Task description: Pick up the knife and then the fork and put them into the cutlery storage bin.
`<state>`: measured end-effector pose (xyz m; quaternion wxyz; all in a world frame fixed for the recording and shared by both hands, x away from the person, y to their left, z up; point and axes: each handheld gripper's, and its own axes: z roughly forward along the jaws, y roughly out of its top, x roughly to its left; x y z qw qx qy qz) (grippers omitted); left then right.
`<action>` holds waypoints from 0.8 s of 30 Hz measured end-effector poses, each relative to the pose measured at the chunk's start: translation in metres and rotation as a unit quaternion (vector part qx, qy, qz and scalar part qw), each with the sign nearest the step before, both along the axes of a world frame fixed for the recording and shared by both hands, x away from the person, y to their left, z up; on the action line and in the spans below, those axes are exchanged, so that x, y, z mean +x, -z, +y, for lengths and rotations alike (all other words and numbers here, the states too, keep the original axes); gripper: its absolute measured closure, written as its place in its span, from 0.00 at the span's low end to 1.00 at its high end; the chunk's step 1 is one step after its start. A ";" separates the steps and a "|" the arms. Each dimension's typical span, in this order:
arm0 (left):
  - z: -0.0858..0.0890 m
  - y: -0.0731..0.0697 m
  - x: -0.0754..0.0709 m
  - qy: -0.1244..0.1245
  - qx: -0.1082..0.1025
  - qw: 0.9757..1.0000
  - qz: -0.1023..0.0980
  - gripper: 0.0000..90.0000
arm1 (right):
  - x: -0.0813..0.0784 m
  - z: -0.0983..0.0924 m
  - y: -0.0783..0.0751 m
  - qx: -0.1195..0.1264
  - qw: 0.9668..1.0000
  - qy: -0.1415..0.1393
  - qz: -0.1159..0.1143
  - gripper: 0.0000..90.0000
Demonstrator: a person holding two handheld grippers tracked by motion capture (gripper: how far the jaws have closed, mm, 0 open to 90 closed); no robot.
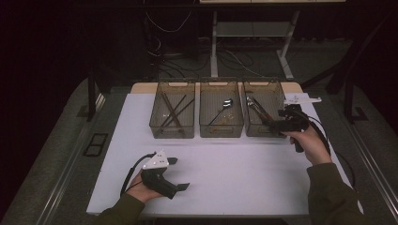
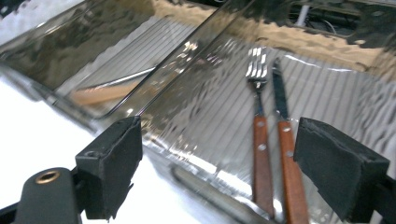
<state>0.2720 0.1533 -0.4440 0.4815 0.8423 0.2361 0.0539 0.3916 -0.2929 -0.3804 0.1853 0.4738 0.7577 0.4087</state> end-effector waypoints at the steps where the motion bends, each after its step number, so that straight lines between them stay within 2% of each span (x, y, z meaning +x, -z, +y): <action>1: 0.000 0.000 0.000 0.000 0.000 1.000 0.000 0.00 | -0.003 0.001 0.001 -0.003 1.000 -0.004 -0.002 0.17; 6: 0.001 0.001 0.001 -0.003 0.001 1.000 -0.001 0.00 | -0.015 0.004 0.007 -0.003 1.000 -0.020 -0.003 0.17; 12: 0.002 0.000 0.003 -0.002 0.003 1.000 0.000 0.00 | -0.028 0.002 0.015 -0.008 0.999 -0.037 -0.015 0.17; 15: 0.002 0.000 0.002 -0.004 0.001 1.000 0.000 0.00 | -0.035 0.002 0.018 0.001 0.999 -0.047 -0.016 0.17; 19: 0.002 0.000 0.002 -0.004 0.001 1.000 0.000 0.00 | -0.045 0.004 0.021 -0.011 0.998 -0.063 -0.020 0.17; 24: 0.002 0.000 0.001 -0.004 0.002 1.000 0.000 0.00 | -0.061 0.005 0.024 -0.003 0.997 -0.077 -0.030 0.17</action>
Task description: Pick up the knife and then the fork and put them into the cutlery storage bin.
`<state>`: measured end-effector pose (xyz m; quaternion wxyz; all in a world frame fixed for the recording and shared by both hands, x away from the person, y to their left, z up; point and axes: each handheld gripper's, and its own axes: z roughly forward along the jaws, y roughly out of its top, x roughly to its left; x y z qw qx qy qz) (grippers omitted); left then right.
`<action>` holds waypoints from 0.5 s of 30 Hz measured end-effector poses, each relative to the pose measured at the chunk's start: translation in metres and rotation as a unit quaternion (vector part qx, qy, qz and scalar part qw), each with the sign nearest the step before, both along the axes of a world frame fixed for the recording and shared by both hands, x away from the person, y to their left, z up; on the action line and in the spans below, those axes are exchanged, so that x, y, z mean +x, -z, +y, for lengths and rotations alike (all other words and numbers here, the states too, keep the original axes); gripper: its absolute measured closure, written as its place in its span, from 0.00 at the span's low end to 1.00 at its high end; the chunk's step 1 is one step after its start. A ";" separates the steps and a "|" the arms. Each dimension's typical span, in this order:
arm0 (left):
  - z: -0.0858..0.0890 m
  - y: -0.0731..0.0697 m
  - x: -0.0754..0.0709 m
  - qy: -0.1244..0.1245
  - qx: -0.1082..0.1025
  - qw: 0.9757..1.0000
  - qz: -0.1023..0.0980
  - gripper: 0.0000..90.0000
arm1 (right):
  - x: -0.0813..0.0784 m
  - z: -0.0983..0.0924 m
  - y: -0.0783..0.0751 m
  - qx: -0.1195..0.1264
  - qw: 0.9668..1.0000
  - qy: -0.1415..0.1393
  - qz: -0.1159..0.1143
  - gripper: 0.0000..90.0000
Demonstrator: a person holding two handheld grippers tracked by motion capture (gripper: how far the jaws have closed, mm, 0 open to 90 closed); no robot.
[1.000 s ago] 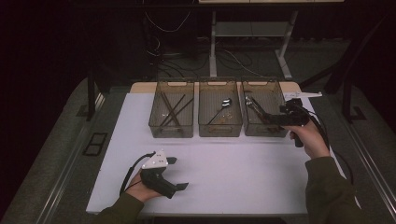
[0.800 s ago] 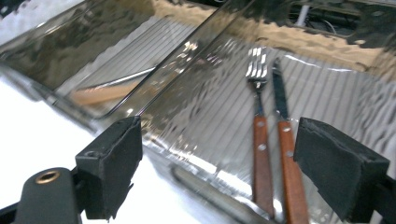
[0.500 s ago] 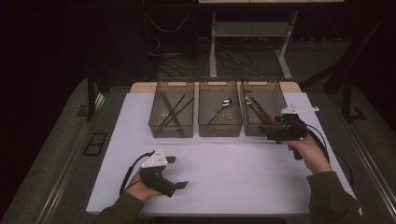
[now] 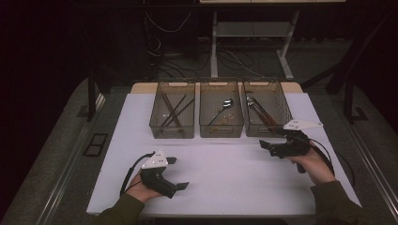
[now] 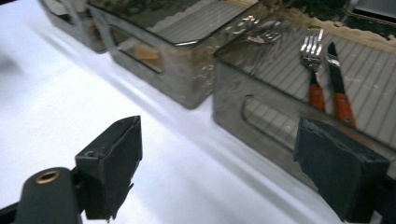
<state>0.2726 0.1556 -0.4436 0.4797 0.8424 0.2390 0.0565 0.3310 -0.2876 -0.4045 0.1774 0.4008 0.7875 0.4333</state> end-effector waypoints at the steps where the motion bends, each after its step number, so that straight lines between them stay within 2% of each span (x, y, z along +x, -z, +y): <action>1: 0.000 0.000 0.000 0.000 0.000 1.000 0.000 0.00 | -0.003 0.000 0.001 0.001 1.000 -0.004 -0.002 0.17; 7: 0.000 0.000 -0.001 0.000 0.002 1.000 -0.001 0.00 | -0.021 0.003 0.006 0.007 1.000 -0.020 -0.009 0.17; 15: 0.000 -0.001 -0.001 0.001 0.001 1.000 -0.002 0.00 | -0.040 0.006 0.021 0.011 1.000 -0.029 0.000 0.17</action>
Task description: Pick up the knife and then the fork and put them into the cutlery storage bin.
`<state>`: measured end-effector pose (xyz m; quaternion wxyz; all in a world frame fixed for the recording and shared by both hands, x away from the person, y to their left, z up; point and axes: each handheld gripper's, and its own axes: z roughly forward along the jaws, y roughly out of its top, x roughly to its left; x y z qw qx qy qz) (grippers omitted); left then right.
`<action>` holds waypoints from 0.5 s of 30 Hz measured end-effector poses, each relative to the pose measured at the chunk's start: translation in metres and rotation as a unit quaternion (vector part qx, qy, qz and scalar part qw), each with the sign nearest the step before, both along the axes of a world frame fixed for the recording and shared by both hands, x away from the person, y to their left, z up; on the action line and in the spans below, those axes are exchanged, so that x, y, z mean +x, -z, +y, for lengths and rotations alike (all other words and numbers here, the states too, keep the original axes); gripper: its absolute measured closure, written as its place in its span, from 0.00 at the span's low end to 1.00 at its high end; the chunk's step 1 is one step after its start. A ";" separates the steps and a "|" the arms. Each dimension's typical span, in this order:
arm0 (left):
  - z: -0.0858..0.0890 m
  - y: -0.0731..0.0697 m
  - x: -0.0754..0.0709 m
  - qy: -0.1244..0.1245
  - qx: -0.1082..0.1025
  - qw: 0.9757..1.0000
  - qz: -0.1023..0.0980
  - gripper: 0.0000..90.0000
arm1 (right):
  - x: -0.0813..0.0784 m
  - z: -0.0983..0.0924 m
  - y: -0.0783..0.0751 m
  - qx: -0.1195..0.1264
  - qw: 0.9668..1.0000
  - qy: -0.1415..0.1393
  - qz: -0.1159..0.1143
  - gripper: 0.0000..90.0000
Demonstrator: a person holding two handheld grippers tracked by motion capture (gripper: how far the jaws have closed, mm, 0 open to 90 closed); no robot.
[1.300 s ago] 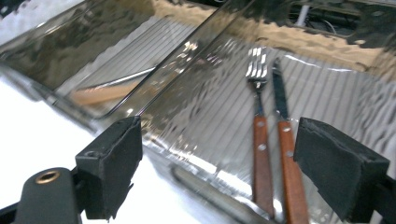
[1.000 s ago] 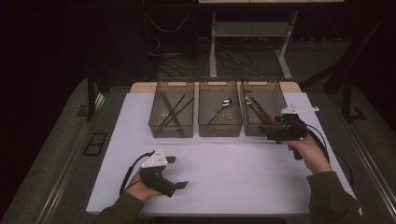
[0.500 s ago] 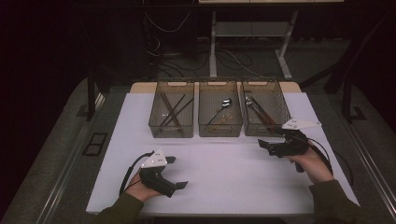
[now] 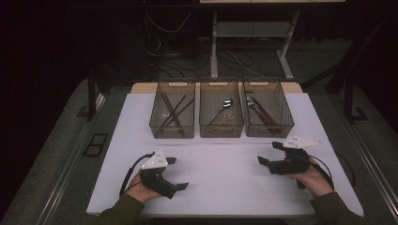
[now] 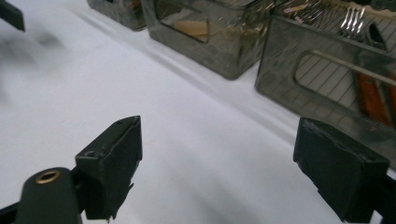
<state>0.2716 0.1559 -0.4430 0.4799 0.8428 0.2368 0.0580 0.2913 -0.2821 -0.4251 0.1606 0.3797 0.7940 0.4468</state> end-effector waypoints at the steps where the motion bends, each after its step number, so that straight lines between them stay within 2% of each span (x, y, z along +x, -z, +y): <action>1: 0.000 0.000 0.000 0.000 0.001 1.000 0.000 0.00 | -0.002 0.000 0.001 0.000 1.000 -0.001 0.000 0.17; 15: 0.000 -0.001 -0.001 0.000 0.001 1.000 -0.003 0.00 | -0.026 -0.001 0.017 0.013 1.000 -0.020 0.010 0.17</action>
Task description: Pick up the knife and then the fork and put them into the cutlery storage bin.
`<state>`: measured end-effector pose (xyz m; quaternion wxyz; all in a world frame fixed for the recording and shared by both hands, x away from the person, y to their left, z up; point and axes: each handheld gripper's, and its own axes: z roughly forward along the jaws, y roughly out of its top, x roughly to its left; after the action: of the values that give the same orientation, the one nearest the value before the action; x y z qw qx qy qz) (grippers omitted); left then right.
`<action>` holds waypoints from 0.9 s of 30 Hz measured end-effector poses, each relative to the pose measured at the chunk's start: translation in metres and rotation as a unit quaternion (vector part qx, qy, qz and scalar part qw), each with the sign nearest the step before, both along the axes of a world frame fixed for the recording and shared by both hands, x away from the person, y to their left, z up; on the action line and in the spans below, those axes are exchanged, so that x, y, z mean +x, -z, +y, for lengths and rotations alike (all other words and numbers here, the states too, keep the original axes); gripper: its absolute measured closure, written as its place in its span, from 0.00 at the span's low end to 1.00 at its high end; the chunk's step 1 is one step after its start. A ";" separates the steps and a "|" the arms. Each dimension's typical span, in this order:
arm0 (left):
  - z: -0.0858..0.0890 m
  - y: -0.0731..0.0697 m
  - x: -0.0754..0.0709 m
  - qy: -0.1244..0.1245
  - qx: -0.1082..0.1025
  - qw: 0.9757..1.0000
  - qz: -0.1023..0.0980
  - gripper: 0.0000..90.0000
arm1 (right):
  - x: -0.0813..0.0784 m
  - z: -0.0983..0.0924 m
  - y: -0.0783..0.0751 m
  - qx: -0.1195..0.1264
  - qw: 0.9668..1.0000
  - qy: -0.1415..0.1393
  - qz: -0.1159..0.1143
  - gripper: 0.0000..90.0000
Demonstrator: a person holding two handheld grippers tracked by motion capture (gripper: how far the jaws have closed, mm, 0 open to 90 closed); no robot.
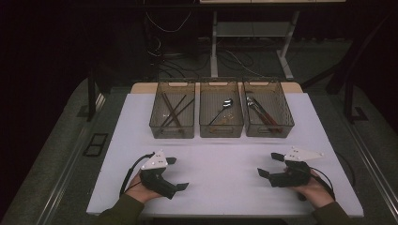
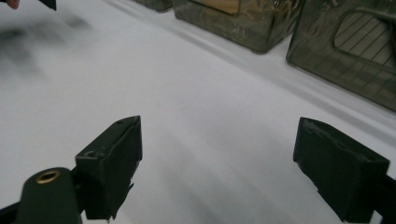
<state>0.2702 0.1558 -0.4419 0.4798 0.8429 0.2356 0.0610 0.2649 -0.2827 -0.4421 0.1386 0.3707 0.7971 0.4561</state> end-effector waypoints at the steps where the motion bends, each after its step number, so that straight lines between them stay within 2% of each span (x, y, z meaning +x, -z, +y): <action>1: 0.000 0.000 0.000 0.000 0.000 1.000 0.000 0.00 | -0.001 0.000 0.001 0.000 1.000 -0.002 0.000 0.17; 7: 0.000 0.000 0.000 0.000 0.000 1.000 0.000 0.00 | -0.008 -0.001 0.004 -0.004 1.000 -0.009 0.001 0.17; 9: 0.000 -0.001 -0.001 0.000 0.002 1.000 0.000 0.00 | -0.008 -0.001 0.006 -0.005 1.000 -0.010 0.007 0.17; 14: 0.000 -0.001 -0.001 0.000 0.001 1.000 0.000 0.00 | -0.009 0.002 0.010 -0.021 1.000 -0.020 0.012 0.17; 27: 0.000 0.000 -0.001 0.001 0.005 1.000 0.000 0.00 | -0.009 0.002 0.010 -0.022 0.999 -0.022 0.011 0.17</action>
<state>0.2694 0.1557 -0.4417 0.4757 0.8454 0.2351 0.0616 0.2557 -0.2803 -0.4521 0.1278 0.3546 0.8164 0.4375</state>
